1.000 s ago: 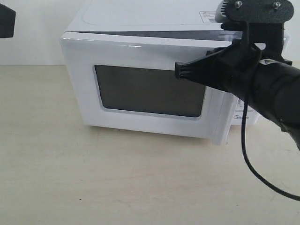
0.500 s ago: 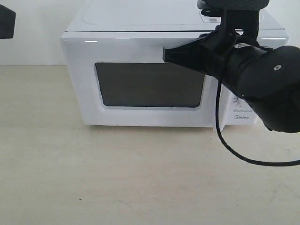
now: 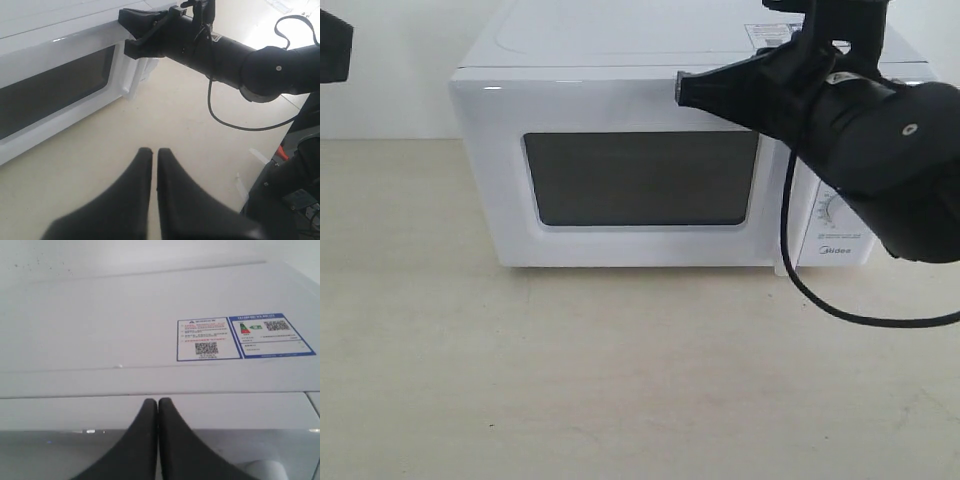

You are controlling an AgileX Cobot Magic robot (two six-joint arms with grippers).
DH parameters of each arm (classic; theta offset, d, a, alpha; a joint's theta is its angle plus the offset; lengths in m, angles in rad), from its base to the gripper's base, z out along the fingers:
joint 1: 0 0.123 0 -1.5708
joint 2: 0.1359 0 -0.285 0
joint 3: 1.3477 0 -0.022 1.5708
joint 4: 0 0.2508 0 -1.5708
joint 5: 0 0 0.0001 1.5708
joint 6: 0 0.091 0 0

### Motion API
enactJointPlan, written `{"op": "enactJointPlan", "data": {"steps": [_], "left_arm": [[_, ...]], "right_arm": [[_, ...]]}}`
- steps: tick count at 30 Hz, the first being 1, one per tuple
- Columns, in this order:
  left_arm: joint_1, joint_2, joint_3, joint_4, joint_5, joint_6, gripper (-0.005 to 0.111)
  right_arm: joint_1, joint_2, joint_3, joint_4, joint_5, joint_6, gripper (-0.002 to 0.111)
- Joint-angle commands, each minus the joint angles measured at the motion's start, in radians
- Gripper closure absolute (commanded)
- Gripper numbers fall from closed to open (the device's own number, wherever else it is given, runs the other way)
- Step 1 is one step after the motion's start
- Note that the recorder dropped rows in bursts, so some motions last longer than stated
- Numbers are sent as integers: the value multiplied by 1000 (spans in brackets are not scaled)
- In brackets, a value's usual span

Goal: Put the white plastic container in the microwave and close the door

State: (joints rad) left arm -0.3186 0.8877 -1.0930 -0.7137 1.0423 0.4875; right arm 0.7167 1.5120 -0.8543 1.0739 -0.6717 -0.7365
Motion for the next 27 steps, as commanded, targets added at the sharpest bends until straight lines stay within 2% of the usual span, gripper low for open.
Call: {"op": "enactJointPlan", "data": {"steps": [1,5,9,21,27], "left_arm": [[-5,-8,-6,1,4,-9,102],[-5,-10,-6,1,4,-10,102],[-5,-30,-6,1,-8,-20,102],[-5,-214,-6,1,-44,-50,102],[-5,-319,-6,23,-44,-61,102]], "right_arm": [[-10,2,-12,3,18,-20,108],[-10,-61,-4,106,61,-105,108],[-10,-188,57,110,52,-155,108],[-10,-712,309,367,50,-462,108],[-10,-889,343,534,41,-475,108]]}}
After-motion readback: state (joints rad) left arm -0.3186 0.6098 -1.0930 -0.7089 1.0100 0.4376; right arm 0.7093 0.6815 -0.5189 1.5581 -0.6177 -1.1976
